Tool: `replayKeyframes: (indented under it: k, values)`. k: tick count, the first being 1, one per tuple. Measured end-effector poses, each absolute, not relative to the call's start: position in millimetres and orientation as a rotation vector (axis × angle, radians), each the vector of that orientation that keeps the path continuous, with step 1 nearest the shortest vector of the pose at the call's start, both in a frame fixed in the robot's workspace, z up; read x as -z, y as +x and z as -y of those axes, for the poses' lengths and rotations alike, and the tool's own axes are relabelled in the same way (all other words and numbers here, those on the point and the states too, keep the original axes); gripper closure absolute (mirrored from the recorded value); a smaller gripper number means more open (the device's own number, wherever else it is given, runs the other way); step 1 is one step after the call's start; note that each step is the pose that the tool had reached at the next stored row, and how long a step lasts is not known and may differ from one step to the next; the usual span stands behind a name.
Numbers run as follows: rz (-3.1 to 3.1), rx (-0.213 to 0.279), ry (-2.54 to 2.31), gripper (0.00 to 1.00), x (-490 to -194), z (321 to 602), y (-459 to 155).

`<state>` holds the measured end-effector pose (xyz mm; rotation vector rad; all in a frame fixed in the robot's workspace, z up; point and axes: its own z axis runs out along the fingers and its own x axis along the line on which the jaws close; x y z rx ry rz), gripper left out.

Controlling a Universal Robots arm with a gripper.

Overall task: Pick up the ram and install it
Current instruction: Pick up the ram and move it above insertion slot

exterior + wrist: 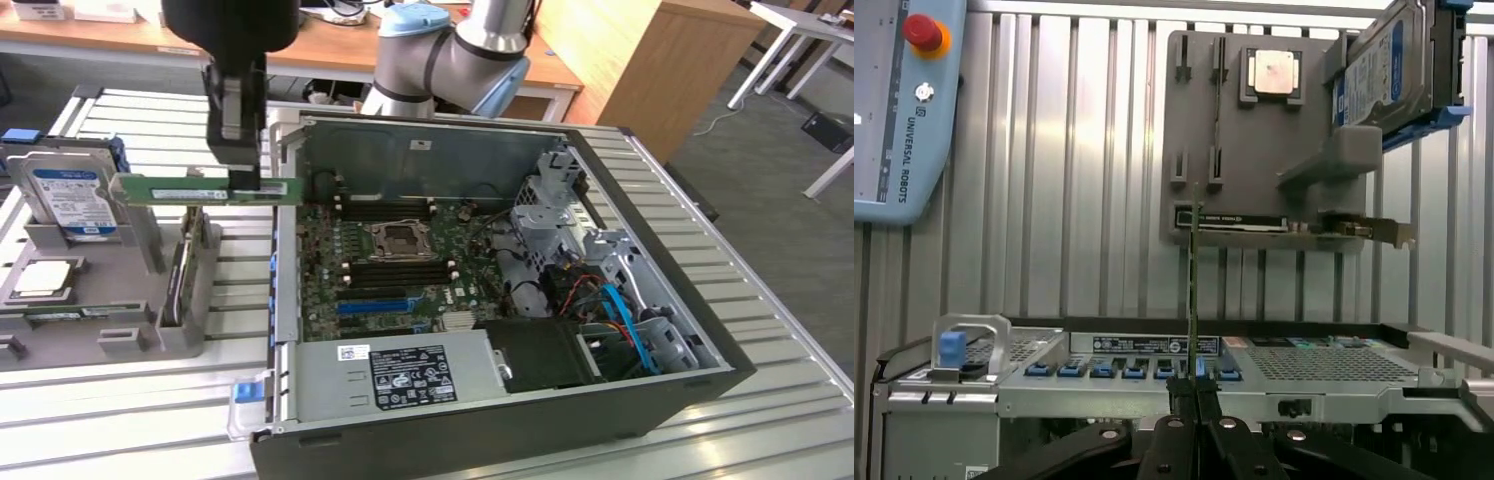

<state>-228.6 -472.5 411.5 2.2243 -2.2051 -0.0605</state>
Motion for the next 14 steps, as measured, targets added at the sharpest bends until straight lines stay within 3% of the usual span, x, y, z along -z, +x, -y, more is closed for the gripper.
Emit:
replayKeyframes:
  k: [14]
  values:
    - [2.200,0.060,2.229,0.88,-411.5,472.5,-174.8]
